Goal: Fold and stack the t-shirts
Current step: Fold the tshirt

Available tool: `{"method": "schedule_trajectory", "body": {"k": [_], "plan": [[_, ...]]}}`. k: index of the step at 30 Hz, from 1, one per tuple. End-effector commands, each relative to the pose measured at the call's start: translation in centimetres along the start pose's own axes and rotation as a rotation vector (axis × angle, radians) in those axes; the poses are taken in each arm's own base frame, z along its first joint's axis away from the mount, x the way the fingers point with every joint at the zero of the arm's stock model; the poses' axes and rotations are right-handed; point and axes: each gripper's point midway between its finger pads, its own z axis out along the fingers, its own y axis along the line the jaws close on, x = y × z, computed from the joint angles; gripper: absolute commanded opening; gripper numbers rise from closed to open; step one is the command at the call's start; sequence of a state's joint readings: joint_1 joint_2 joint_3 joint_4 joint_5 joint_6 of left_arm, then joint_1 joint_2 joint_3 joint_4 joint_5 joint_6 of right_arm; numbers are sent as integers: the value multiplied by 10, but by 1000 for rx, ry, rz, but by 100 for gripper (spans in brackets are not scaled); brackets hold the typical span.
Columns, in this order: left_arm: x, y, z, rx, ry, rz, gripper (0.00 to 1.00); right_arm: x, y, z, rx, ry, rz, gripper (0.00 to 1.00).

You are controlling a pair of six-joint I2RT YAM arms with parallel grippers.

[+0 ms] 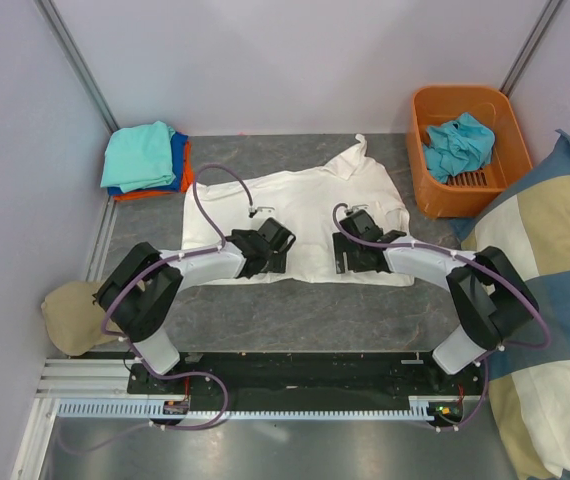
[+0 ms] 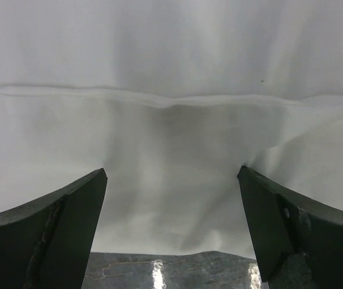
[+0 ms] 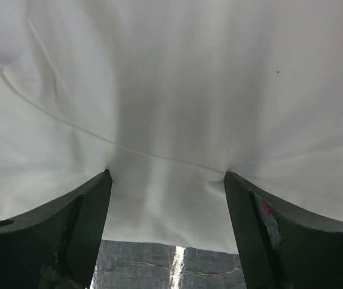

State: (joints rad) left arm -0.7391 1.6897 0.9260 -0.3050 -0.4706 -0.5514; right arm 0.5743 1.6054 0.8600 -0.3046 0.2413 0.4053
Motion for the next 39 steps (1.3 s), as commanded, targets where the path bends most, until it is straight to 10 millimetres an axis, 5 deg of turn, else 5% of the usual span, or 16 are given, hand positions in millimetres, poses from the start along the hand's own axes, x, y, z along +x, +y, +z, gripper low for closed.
{"method": "schedule_trajectory", "body": {"k": [1, 6, 14, 27, 30, 32, 39], "plan": [[60, 9, -3, -57, 164, 44, 99, 29, -1, -11, -15, 80, 13, 84], [93, 21, -7, -92, 240, 29, 99, 40, -6, -21, 0, 107, 17, 84], [105, 26, -22, -94, 258, -11, 99, 55, -31, -31, 130, 160, 39, 84], [118, 42, -49, -78, 253, -60, 99, 63, -41, -47, 189, 196, 82, 84], [103, 38, -57, -56, 200, -78, 100, 45, -32, -61, 135, 140, 111, 84], [74, 29, -71, -4, 121, -110, 100, 24, -26, -76, 93, 74, 124, 84], [-28, 23, -111, 31, -165, -111, 100, -111, -9, -129, 26, -350, 207, 87]]}}
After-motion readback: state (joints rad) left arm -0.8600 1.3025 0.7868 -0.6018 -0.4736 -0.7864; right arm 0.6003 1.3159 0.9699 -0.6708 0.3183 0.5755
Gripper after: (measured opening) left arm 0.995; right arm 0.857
